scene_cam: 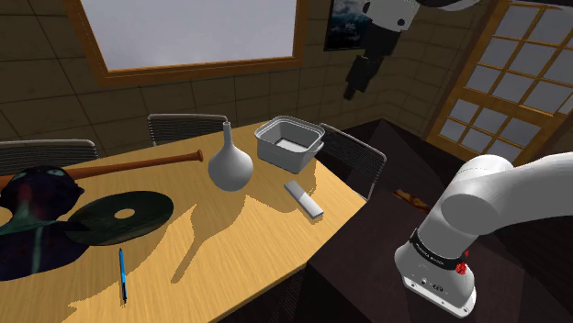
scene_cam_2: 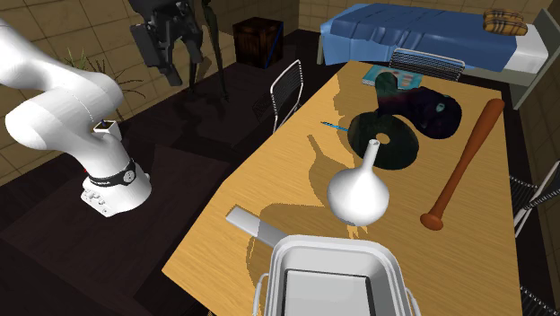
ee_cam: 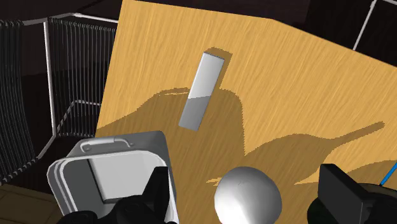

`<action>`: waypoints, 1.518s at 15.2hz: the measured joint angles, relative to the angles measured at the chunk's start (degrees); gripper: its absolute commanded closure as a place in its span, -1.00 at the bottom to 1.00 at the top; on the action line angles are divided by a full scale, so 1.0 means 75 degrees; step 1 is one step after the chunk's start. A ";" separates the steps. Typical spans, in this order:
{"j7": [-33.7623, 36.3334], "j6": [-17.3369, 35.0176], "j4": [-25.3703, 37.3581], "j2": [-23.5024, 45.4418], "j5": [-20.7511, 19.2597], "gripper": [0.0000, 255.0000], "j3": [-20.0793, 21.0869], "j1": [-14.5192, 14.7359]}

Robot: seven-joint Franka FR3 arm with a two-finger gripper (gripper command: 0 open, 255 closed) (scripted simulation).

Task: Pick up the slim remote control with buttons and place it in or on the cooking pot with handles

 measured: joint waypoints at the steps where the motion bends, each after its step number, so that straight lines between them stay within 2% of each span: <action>1: 0.0000 0.0000 0.0000 0.0000 0.0000 -1.00 0.0000 0.0000; 9: 0.0238 0.1606 -0.1198 0.0658 0.0041 -1.00 0.0284 -0.0090; 15: 0.0520 0.3131 -0.1922 0.1661 0.0064 -1.00 0.0581 -0.0171; 23: 0.0997 0.5314 -0.2309 0.3748 -0.0136 -1.00 0.0948 -0.0404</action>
